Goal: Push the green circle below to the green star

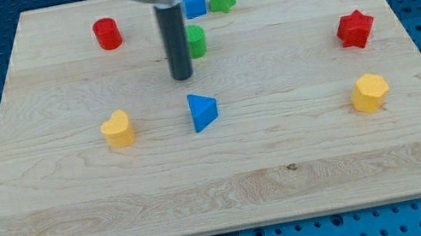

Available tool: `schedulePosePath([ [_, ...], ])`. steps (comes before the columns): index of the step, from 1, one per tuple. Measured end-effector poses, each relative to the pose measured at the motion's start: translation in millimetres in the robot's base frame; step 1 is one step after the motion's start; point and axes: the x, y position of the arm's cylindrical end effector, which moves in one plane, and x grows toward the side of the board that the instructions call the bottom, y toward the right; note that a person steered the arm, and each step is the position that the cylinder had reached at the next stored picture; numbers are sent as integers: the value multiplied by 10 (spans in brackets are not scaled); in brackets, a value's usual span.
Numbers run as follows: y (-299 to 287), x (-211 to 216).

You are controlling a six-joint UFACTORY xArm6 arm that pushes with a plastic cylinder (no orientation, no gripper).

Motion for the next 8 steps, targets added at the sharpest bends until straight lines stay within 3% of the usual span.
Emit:
schedulePosePath([
  [2, -347, -60],
  [4, 312, -321],
  [8, 446, -691],
])
